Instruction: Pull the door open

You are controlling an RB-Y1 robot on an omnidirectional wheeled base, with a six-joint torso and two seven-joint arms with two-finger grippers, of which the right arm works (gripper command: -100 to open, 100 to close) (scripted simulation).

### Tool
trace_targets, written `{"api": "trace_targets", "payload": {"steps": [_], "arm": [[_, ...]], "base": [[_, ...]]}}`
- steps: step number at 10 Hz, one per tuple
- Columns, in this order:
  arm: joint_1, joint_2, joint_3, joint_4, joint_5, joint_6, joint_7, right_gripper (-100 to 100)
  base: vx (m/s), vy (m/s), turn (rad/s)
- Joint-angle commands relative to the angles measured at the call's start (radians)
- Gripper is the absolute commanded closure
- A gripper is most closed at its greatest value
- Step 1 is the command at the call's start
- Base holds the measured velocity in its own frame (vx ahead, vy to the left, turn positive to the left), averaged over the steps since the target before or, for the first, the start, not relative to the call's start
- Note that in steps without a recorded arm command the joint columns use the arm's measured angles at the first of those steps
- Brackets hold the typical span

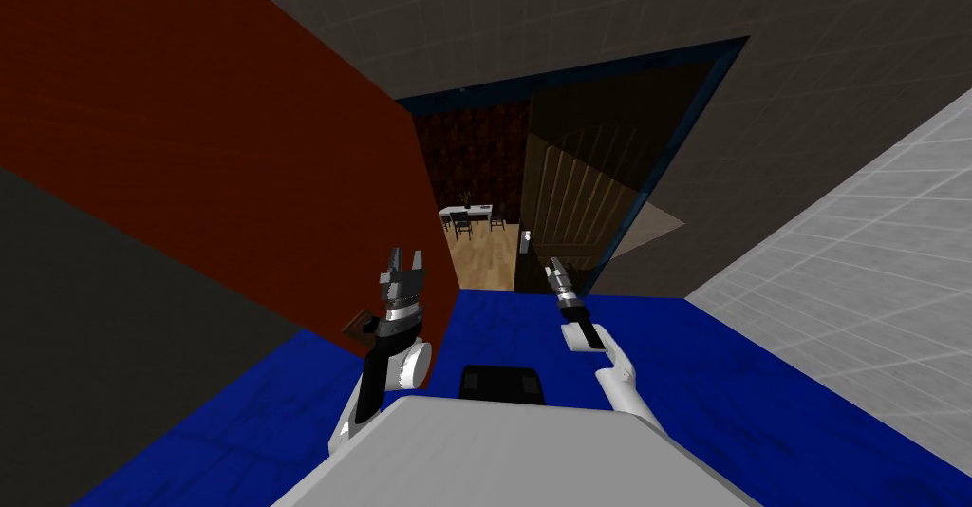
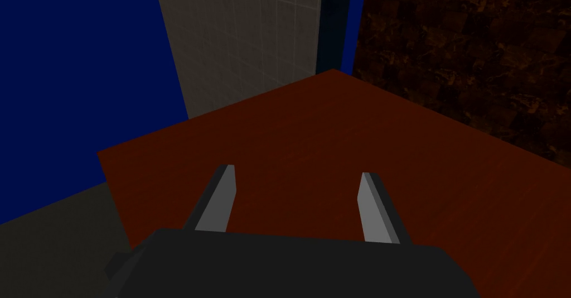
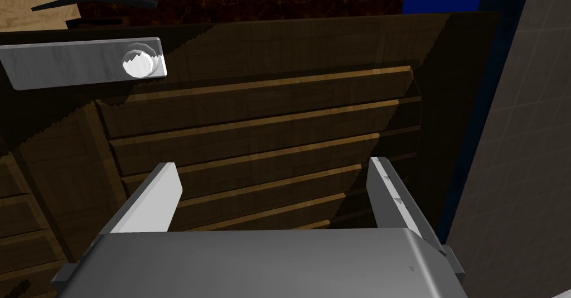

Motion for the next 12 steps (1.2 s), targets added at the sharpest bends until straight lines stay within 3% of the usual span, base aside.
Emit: {"api": "trace_targets", "payload": {"steps": [1,2,6,7,12], "arm": [[-0.028,-0.01,-0.007,0.05,0.01,-0.009,-0.018,-100],[-0.028,-0.01,-0.007,0.061,0.01,-0.009,-0.018,-100],[-0.105,-0.037,-0.025,0.193,0.038,-0.011,-0.062,-100],[-0.105,-0.037,-0.025,0.2,0.038,-0.011,-0.062,-100],[-0.198,-0.069,-0.046,0.366,0.07,-0.014,-0.115,-100]], "base": [[0.072,0.011,-0.019],[0.057,0.013,-0.007],[0.085,0.021,-0.018],[0.07,0.017,-0.006],[0.086,0.02,-0.017]]}}
